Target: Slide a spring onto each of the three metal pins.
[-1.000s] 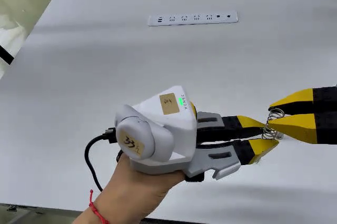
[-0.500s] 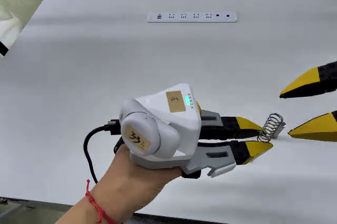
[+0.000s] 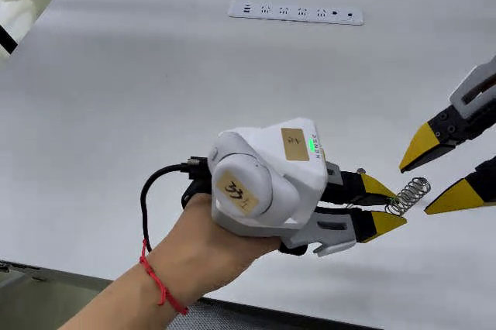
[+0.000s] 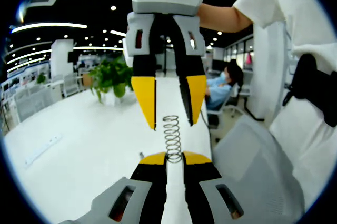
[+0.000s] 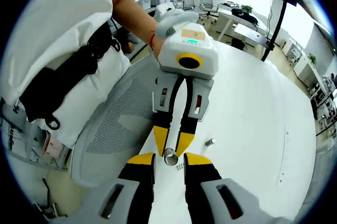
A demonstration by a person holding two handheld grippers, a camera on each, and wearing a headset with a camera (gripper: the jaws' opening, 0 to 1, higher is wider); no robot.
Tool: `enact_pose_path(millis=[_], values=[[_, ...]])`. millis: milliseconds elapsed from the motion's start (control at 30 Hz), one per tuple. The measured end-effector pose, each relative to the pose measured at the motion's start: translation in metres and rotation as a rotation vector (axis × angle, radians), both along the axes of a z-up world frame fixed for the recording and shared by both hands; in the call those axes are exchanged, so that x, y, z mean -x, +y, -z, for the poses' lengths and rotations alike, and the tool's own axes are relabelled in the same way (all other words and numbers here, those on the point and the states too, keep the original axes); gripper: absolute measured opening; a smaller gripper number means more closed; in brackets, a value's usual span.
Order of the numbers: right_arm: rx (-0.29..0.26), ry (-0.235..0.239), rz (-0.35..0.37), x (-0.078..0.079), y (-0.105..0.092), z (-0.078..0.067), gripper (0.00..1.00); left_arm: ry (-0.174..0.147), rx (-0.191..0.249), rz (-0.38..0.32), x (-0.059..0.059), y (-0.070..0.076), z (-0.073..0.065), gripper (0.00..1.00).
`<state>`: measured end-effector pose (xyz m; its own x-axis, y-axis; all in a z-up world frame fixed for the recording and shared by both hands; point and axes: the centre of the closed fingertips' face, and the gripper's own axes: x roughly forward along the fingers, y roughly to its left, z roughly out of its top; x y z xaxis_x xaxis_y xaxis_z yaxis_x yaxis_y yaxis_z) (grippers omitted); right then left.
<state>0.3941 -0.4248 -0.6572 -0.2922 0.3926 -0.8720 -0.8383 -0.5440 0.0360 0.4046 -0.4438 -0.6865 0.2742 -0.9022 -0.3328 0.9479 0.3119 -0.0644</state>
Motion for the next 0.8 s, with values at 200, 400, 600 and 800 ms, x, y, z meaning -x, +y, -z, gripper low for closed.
enact_pose_path(millis=[200,400,600,800], values=[[0.046,-0.015,-0.045,0.001,-0.002,0.006,0.2,0.001,-0.001,0.01,0.0,-0.001,0.001,0.1],[0.073,-0.019,-0.069,0.001,-0.004,0.011,0.16,0.002,0.002,0.019,0.0,-0.003,0.001,0.1],[0.082,-0.016,-0.078,0.002,-0.003,0.012,0.15,0.003,0.008,0.023,0.001,-0.004,0.0,0.1],[0.092,-0.022,-0.087,0.002,-0.004,0.014,0.15,0.005,0.011,0.025,0.002,-0.004,0.0,0.1]])
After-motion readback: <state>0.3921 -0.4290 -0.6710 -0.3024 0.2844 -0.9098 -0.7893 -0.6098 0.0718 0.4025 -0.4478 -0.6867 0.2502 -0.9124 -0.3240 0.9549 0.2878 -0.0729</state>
